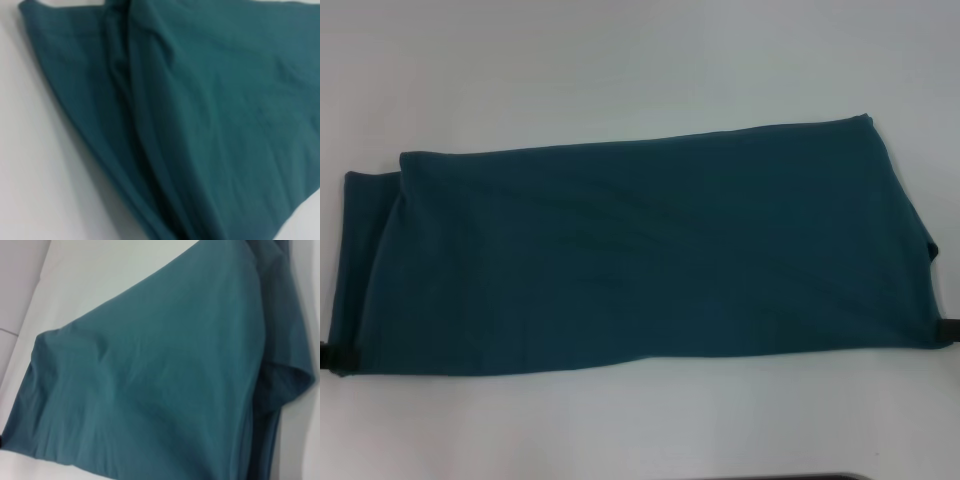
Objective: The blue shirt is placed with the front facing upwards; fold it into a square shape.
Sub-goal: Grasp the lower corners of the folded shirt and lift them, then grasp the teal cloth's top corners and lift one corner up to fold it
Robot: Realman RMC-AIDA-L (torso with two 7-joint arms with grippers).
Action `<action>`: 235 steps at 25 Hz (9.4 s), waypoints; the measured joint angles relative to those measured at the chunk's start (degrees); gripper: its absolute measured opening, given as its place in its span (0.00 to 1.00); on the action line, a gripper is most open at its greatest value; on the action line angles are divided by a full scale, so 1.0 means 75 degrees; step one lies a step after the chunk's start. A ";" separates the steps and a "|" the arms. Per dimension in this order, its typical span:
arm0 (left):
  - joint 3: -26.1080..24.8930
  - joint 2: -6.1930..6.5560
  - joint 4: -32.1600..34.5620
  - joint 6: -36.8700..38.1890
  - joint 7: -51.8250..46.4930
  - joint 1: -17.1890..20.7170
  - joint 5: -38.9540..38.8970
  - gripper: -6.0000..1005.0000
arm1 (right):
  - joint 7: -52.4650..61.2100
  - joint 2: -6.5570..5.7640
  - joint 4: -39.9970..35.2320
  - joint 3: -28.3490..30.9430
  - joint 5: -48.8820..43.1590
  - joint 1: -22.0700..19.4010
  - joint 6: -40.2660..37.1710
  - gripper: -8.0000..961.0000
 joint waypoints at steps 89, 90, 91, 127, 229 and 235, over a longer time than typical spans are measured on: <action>-0.0876 0.0352 0.0507 0.0474 -0.1626 -0.0387 0.0336 0.88 | -0.1202 0.0001 -0.0082 0.0680 0.0733 0.2136 0.0191 0.95; -0.0875 0.0352 0.0544 0.0475 -0.1660 -0.0387 0.0405 0.88 | -0.1190 0.0001 -0.0083 0.0689 0.0737 0.2171 0.0201 0.95; -0.0860 0.0352 0.0576 0.0475 -0.1710 -0.0386 0.0495 0.88 | -0.1190 0.0001 -0.0083 0.0689 0.0737 0.2171 0.0201 0.95; -0.0733 0.0351 0.1494 -0.0182 -0.2121 -0.1171 0.2092 0.88 | -0.1062 -0.0081 -0.0069 0.0877 0.0746 0.2082 0.0308 0.95; -0.0153 0.0520 0.1854 -0.0645 -0.2398 -0.2370 0.2193 0.87 | -0.0863 -0.0120 -0.0082 0.1232 0.0747 0.2069 0.0403 0.95; -0.0147 0.0530 0.1855 -0.0634 -0.2395 -0.2370 0.2191 0.87 | -0.0863 -0.0139 -0.0082 0.1236 0.0747 0.2071 0.0415 0.95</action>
